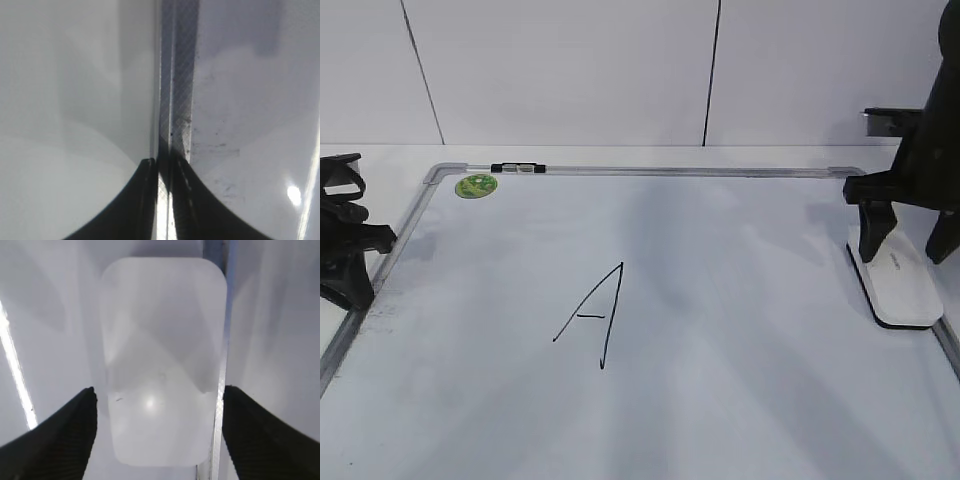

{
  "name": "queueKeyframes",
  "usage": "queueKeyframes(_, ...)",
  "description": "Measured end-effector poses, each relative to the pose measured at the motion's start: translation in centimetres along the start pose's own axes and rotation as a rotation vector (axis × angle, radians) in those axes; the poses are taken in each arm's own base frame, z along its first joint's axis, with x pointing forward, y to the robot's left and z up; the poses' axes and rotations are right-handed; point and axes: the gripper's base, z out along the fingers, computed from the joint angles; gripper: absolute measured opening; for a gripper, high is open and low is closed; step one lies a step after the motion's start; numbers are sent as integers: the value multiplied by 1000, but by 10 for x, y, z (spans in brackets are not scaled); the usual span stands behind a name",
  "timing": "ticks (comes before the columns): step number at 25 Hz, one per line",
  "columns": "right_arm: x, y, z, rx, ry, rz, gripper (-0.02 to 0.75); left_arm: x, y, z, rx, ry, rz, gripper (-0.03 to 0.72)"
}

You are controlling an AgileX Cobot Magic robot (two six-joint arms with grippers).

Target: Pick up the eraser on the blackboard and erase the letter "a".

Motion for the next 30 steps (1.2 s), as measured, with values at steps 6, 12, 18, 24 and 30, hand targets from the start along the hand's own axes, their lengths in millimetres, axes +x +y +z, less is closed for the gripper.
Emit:
queueKeyframes(6, -5, 0, -14, 0, -47, -1, 571, 0, 0, 0, 1, 0, -1, 89)
queueKeyframes(12, -9, 1, -20, -6, -72, 1, 559, 0, -1, 0, 6, -1, -5, 89)
queueKeyframes(18, -9, 4, -20, -48, -68, 15, 559, 0, -1, 0, 6, -1, -6, 89)
queueKeyframes(24, -8, 4, -20, -48, -66, 3, 559, 0, 0, 0, 0, 0, 0, 111)
queueKeyframes(30, -8, 4, -20, -48, -66, 2, 559, 0, 2, -3, -22, -12, 22, 217)
